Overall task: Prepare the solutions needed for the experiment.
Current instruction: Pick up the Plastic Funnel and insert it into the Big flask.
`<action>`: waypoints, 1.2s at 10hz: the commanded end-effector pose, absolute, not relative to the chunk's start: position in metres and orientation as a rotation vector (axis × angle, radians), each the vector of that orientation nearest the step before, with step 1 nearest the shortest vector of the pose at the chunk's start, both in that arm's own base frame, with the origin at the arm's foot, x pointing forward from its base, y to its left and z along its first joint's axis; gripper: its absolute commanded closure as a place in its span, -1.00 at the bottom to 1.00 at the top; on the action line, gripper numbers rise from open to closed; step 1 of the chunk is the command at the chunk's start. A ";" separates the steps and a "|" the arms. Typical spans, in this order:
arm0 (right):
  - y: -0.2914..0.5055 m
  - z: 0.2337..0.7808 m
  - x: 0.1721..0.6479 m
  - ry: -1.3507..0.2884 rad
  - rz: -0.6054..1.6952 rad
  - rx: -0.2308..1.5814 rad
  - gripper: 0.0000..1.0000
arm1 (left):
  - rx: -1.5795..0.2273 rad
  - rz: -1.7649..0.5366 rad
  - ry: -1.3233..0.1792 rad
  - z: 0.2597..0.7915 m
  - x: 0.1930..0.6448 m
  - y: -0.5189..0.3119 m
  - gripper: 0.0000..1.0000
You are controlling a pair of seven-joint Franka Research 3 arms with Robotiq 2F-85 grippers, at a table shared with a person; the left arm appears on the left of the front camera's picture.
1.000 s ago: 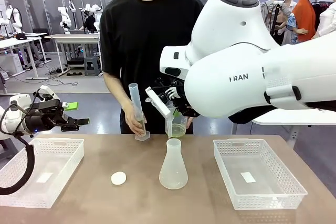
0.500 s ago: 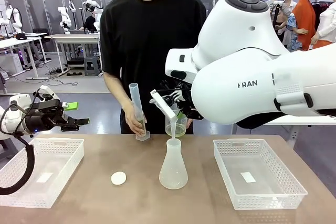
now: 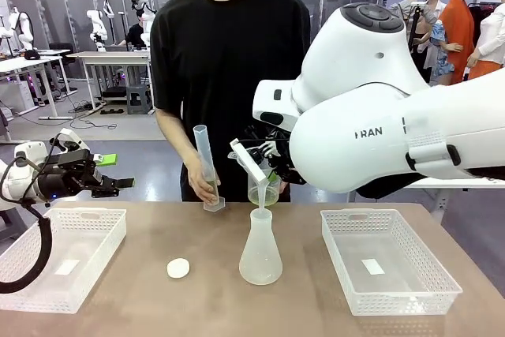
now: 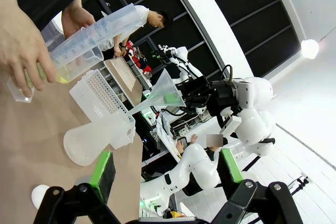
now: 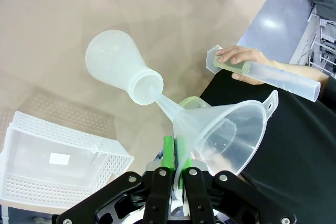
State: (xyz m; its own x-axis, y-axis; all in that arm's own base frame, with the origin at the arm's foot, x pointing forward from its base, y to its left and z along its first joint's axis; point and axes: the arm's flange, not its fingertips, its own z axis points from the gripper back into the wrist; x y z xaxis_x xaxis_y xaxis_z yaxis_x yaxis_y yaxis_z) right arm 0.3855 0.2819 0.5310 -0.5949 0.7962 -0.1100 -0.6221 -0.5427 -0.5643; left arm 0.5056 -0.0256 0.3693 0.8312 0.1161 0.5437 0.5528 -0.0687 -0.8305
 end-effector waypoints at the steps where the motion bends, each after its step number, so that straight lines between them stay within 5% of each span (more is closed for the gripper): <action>1: 0.279 0.523 0.390 -0.666 2.160 -0.414 0.91 | -1.599 -0.398 -0.534 0.369 0.504 -0.026 -1.00; 12: 0.282 0.476 0.397 -0.643 2.148 -0.317 0.91 | -1.599 -0.398 -0.534 0.369 0.504 -0.026 -1.00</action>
